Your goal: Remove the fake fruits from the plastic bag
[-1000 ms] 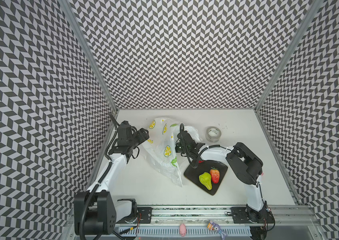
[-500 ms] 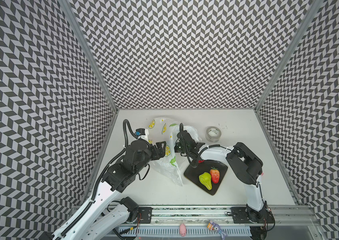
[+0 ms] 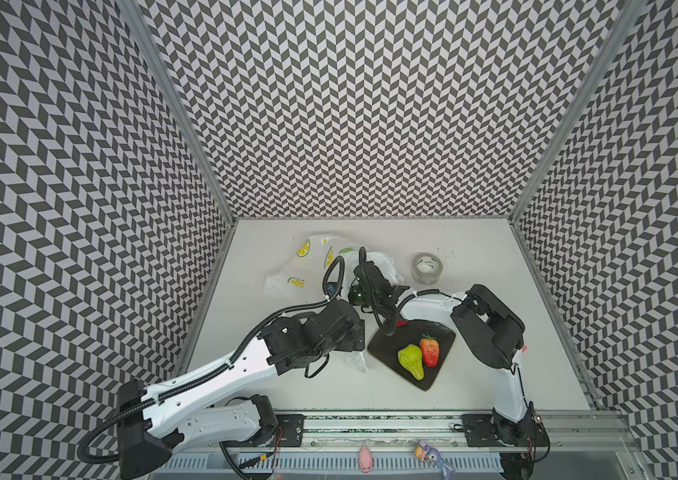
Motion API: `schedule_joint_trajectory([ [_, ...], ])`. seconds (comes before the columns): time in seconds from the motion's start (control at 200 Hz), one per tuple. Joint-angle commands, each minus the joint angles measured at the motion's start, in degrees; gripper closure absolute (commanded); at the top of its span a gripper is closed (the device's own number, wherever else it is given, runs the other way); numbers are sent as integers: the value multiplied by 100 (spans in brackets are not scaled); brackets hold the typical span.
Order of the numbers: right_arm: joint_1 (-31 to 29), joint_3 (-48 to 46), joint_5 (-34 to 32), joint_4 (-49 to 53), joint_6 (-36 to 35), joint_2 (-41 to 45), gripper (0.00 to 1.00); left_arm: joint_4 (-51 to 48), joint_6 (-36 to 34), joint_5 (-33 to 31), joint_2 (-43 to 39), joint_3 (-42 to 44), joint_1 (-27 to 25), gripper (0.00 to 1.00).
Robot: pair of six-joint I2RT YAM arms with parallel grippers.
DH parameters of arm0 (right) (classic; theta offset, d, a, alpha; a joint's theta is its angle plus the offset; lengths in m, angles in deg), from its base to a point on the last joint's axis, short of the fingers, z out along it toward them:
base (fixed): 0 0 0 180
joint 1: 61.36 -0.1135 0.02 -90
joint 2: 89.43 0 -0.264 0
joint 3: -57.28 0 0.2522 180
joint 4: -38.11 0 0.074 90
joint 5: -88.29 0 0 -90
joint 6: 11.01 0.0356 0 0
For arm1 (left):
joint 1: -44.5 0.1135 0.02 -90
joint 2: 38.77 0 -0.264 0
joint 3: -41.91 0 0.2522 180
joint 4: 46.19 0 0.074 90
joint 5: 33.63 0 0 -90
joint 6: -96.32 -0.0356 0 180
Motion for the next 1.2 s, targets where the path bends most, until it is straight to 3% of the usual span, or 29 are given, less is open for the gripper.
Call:
schedule_joint_trajectory([
  [0.0, 22, -110, 46, -407, 100, -35, 11, -266, 122, -630, 194, -201, -23, 5],
  [0.225, 14, -175, 118, -488, 148, 0, 12, 83, -97, -763, 706, -215, -14, 7],
  [0.36, 16, -189, 148, -526, 162, 36, 12, -46, -21, -1078, 971, -277, -10, 19],
  [0.451, 14, -193, 146, -522, 155, 44, 12, -72, -10, -1179, 932, -246, -10, 37],
  [0.546, 22, -196, 107, -516, 154, 23, 12, -262, 72, -1340, 738, -228, -6, 65],
  [0.726, 23, -182, -101, -461, 322, -22, 11, -413, 157, -1490, -31, 181, 45, 100],
  [1.197, -196, -16, -388, -629, 805, -214, 10, -459, 262, -918, -880, 902, 87, 100],
])
